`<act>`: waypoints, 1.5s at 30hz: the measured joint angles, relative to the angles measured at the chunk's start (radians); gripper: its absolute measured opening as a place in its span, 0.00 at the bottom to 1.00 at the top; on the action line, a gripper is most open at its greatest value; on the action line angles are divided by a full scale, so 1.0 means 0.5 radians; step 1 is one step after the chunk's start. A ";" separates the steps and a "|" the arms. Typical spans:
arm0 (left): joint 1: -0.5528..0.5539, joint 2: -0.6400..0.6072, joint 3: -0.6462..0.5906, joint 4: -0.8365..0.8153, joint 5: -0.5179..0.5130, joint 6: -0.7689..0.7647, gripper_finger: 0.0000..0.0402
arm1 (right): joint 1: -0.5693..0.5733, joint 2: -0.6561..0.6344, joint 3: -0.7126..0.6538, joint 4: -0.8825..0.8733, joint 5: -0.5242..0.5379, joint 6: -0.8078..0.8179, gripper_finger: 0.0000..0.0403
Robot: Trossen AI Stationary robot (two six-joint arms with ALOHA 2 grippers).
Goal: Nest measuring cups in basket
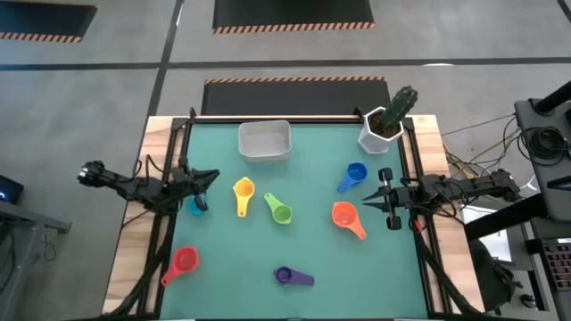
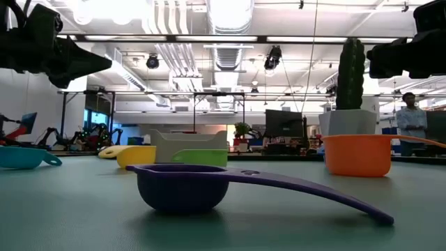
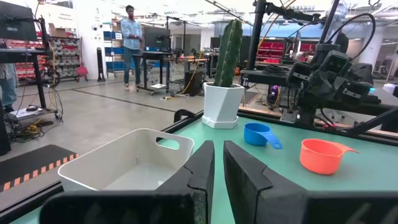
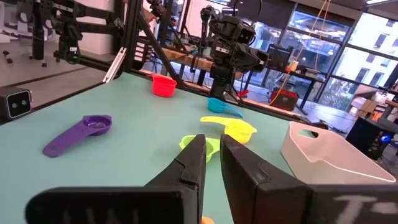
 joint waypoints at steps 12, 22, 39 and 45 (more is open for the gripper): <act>0.000 0.000 0.000 0.000 0.000 0.000 0.04 | 0.000 0.000 0.000 0.000 0.000 0.000 0.09; 0.000 0.000 0.000 0.000 0.000 0.000 0.04 | 0.000 0.000 0.000 0.000 0.000 0.000 0.09; -0.001 0.001 0.000 0.001 0.000 -0.001 0.04 | 0.000 0.001 0.000 0.262 0.003 0.344 0.09; -0.001 0.001 -0.001 0.166 0.007 -0.119 0.04 | 0.000 0.001 -0.001 0.389 0.070 0.416 0.10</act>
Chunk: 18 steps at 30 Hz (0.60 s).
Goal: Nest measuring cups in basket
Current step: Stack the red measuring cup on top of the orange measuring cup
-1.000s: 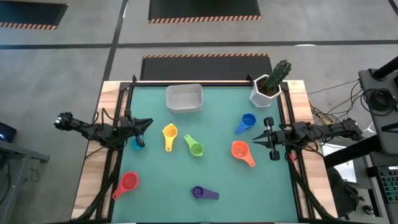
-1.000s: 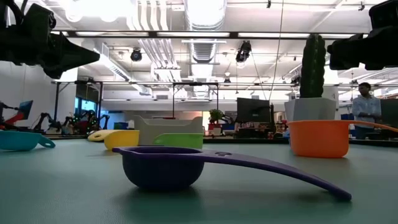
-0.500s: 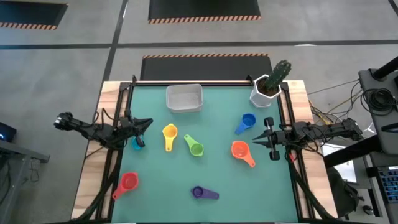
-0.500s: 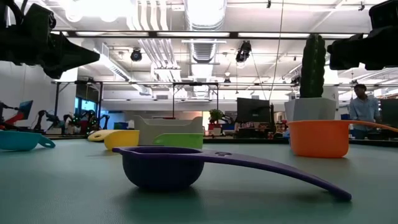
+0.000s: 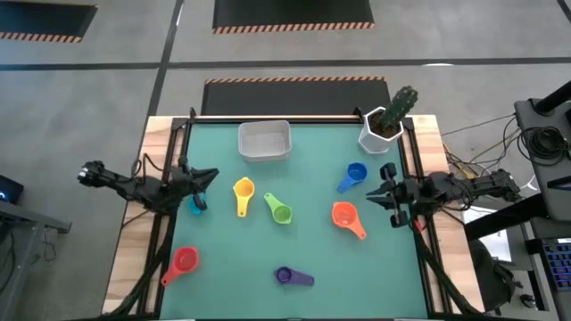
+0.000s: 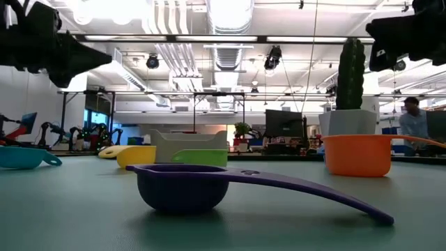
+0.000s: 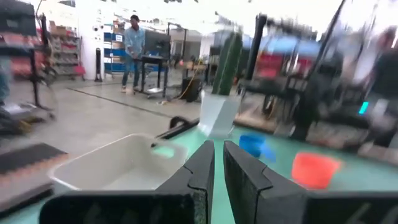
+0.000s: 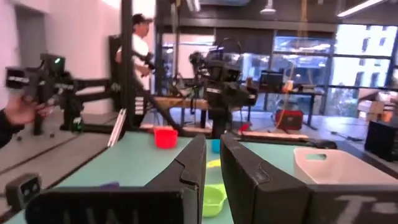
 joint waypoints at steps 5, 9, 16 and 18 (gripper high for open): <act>0.000 -0.001 0.000 0.367 0.008 -0.274 0.04 | -0.001 -0.001 0.001 0.094 0.424 0.259 0.10; 0.000 -0.001 0.000 0.556 0.095 -0.362 0.04 | -0.002 0.012 0.036 0.070 0.610 0.327 0.09; 0.000 0.028 0.000 0.632 0.345 -0.780 0.04 | -0.001 0.014 0.219 0.083 0.610 0.123 0.09; 0.000 0.067 0.013 0.638 0.370 -0.843 0.04 | -0.001 0.014 0.273 0.085 0.610 0.072 0.09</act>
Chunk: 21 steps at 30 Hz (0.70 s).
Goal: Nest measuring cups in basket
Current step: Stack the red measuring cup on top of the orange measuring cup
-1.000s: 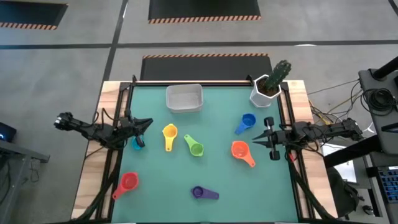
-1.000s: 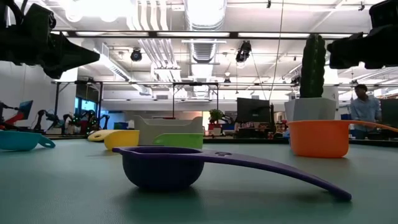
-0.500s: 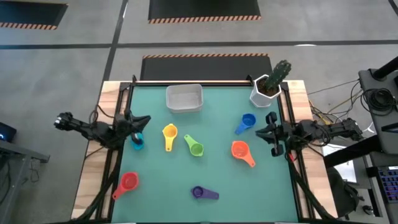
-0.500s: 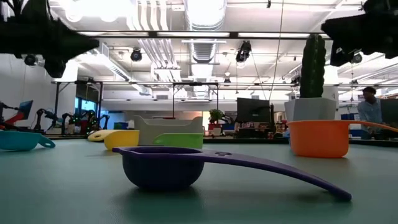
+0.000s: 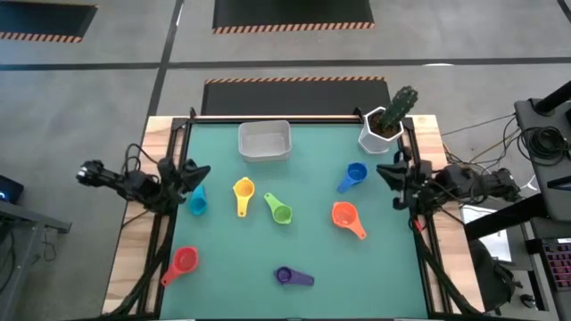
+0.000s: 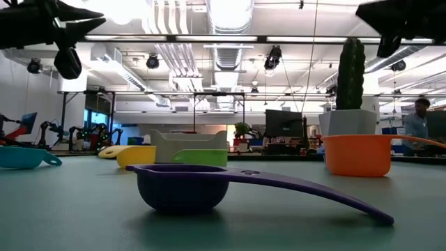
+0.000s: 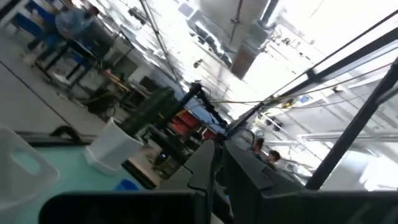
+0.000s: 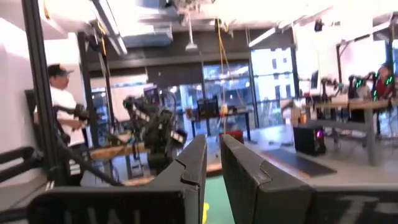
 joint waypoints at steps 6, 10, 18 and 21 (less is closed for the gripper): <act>0.000 0.272 0.176 0.007 0.023 -0.268 0.01 | 0.000 0.000 0.074 -0.002 0.000 -0.150 0.10; -0.014 0.571 0.389 -0.082 0.102 -0.481 0.00 | 0.000 0.000 0.085 0.000 0.000 -0.288 0.10; -0.161 1.243 1.157 -1.443 0.159 -1.302 0.00 | 0.000 0.001 0.125 -0.001 0.000 -0.419 0.10; -0.233 1.540 1.447 -1.932 0.258 -1.655 0.00 | 0.000 0.001 0.122 -0.002 0.000 -0.406 0.10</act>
